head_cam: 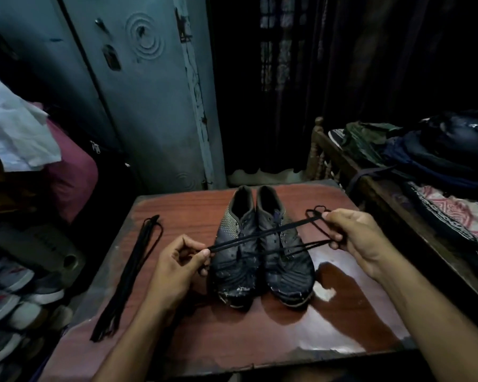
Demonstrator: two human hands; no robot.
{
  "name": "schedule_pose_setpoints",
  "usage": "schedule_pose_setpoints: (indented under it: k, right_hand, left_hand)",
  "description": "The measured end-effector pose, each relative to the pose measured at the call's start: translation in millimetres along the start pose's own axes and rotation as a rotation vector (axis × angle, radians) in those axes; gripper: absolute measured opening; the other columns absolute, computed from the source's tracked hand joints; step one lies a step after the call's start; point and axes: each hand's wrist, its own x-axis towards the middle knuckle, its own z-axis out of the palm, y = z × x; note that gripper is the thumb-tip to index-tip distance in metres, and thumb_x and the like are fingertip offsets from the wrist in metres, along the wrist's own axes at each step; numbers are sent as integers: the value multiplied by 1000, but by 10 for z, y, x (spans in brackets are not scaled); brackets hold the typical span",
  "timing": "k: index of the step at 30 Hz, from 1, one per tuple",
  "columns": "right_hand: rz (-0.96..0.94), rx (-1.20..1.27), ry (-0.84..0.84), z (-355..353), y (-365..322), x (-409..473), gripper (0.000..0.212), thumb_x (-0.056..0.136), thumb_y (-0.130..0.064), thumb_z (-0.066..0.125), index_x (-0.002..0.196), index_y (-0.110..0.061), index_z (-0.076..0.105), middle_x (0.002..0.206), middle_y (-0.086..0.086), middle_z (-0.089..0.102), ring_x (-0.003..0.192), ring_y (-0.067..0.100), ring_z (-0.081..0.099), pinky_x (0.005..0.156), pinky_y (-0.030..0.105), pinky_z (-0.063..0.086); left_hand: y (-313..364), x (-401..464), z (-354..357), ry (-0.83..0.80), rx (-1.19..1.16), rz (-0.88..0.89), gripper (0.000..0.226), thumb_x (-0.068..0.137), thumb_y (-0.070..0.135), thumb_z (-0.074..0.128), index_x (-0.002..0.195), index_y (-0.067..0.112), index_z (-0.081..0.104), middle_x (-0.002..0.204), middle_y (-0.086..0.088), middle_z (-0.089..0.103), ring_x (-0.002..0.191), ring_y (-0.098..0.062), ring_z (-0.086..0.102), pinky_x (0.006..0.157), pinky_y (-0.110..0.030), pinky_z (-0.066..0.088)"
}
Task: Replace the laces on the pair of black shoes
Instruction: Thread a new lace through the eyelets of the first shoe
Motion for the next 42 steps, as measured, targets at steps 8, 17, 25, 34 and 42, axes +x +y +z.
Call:
schedule_pose_setpoints:
  k: [8, 17, 25, 34, 42]
  right_hand:
    - [35, -1, 42, -160, 241, 54, 17, 97, 9, 53, 94, 0, 66, 68, 11, 53, 57, 14, 51, 46, 22, 47]
    - [38, -46, 114, -307, 395, -14, 12, 87, 7, 71, 96, 0, 73, 75, 8, 71, 61, 11, 68, 56, 20, 59]
    - [13, 26, 125, -357, 493, -86, 11, 87, 9, 69, 94, 0, 71, 68, 6, 74, 57, 12, 70, 64, 17, 59]
    - [13, 69, 114, -411, 493, -186, 14, 87, 9, 68, 95, -1, 73, 71, 10, 75, 67, 17, 74, 70, 20, 61]
    - [-12, 43, 125, -407, 514, -186, 14, 86, 9, 70, 95, -1, 73, 71, 9, 75, 65, 16, 74, 69, 19, 60]
  left_hand:
    - [-167, -127, -63, -24, -76, -148, 11, 92, -8, 66, 86, -2, 58, 73, -17, 69, 63, -21, 62, 53, -27, 53]
    - [-164, -204, -107, 14, -119, -228, 9, 84, -7, 73, 81, 1, 71, 84, -25, 74, 73, -30, 68, 64, -33, 56]
    - [-141, -249, -122, 13, -137, -259, 18, 81, -7, 76, 74, 10, 73, 78, -22, 74, 69, -29, 71, 68, -38, 60]
    - [-199, -267, -130, 13, 154, -68, 14, 78, -2, 82, 79, 11, 77, 80, 0, 77, 72, -9, 71, 68, -23, 56]
    - [-269, -278, -131, 40, 377, 15, 15, 78, 6, 85, 79, 19, 78, 82, 7, 77, 79, -12, 73, 76, -32, 57]
